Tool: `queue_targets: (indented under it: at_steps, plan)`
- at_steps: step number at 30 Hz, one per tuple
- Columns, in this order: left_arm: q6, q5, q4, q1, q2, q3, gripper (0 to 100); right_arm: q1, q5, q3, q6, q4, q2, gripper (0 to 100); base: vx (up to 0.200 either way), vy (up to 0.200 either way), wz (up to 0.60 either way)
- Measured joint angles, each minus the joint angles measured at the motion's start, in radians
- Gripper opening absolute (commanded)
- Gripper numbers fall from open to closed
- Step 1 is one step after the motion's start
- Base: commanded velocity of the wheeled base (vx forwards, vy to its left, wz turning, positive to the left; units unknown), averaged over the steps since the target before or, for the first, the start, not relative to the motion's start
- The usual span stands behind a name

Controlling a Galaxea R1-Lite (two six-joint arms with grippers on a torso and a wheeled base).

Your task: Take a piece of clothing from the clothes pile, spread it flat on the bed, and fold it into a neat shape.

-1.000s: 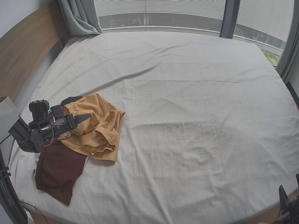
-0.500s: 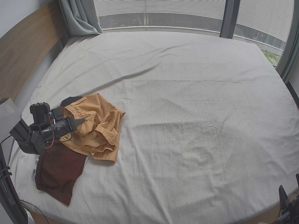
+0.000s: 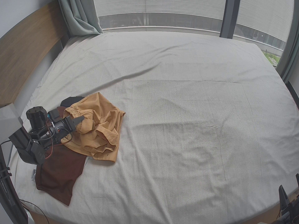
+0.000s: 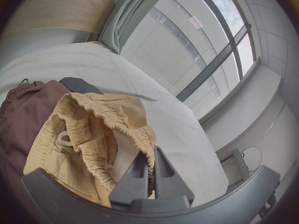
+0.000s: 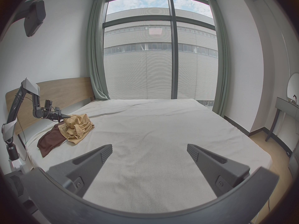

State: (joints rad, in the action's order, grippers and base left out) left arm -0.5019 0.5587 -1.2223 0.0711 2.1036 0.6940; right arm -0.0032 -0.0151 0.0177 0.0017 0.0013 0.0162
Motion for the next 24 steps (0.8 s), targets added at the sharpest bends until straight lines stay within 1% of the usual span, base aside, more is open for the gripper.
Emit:
queue_targets:
  at_steps: [4,6,8,9,12,16,20,24]
  plan:
    - [-0.021,0.000,-0.077,-0.007,-0.003,-0.046,0,0.000,0.000,0.000,0.000,0.000,0.000,100,0.000,0.000,0.00]
    - [-0.059,0.000,-0.115,-0.012,-0.004,-0.062,0,0.000,0.000,0.000,0.000,0.000,0.000,100,0.000,0.000,0.00]
    - [-0.137,-0.004,-0.167,-0.019,-0.011,-0.077,0,-0.001,0.000,0.000,0.000,0.000,0.000,100,0.000,0.000,0.00]
    - [-0.154,-0.009,-0.179,-0.021,-0.013,-0.080,0,-0.001,0.000,0.000,0.000,0.000,0.000,100,0.000,0.000,0.00]
    - [-0.206,-0.057,-0.211,-0.038,-0.034,-0.091,0,-0.002,0.000,0.000,0.000,0.000,0.000,100,0.000,0.000,0.00]
    - [-0.224,-0.116,-0.216,-0.066,-0.063,-0.101,0,-0.001,0.000,0.000,0.000,0.000,0.000,100,0.000,0.000,0.00]
    - [-0.257,-0.124,-0.203,-0.085,-0.101,-0.114,0,0.000,-0.001,0.000,0.000,0.000,0.000,100,0.000,0.000,0.00]
    - [-0.306,-0.128,-0.134,-0.109,-0.166,-0.130,0,0.000,-0.001,0.000,0.000,0.000,0.000,100,0.000,0.000,0.00]
